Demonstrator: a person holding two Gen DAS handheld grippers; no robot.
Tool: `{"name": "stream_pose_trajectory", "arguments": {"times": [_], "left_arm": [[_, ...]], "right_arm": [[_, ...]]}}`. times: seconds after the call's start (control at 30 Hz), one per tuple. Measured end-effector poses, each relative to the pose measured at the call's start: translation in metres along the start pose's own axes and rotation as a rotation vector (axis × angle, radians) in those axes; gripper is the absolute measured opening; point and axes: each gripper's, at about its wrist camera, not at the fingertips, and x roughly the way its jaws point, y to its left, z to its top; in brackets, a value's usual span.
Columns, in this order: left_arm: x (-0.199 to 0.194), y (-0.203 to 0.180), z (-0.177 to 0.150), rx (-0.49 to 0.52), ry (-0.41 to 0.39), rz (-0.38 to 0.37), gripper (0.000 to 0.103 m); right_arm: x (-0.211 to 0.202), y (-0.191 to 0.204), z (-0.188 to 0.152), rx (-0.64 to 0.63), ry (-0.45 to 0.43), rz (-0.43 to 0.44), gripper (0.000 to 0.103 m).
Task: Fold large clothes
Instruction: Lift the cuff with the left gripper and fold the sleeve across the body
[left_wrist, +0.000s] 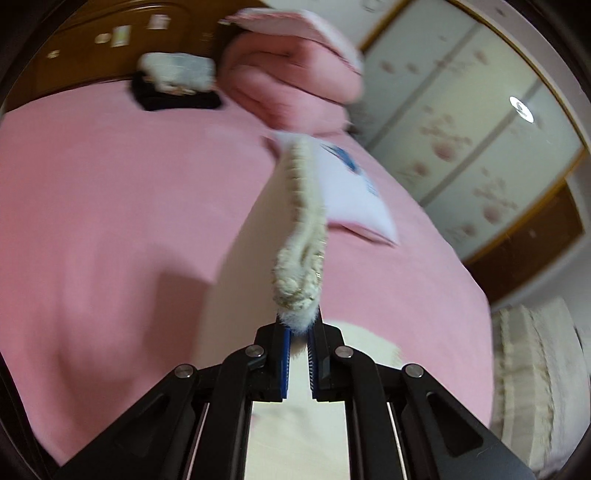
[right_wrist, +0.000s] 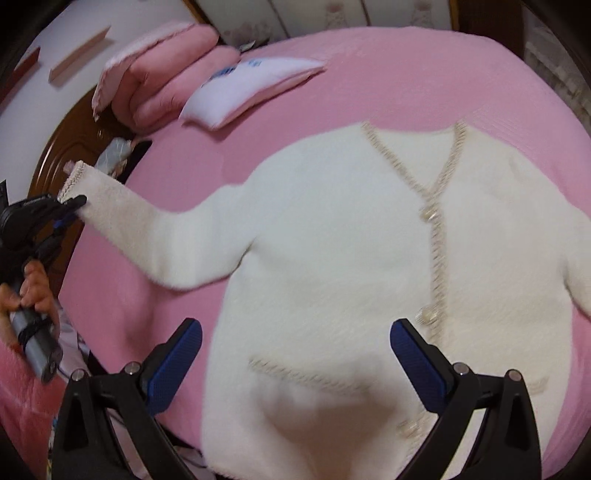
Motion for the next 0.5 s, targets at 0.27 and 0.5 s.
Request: {"name": "stream_pose_trajectory", "arguments": {"times": [0.27,0.5], "left_arm": [[0.050,-0.108,-0.129,0.195,0.198,-0.081,0.007],[0.149,-0.142,-0.208,0.403,0.483,0.092,0.055]], "right_arm": [[-0.010,-0.094,0.029,0.066,-0.113,-0.043,0.102],[0.031,-0.160,0.027,0.202,-0.069,-0.043,0.100]]}}
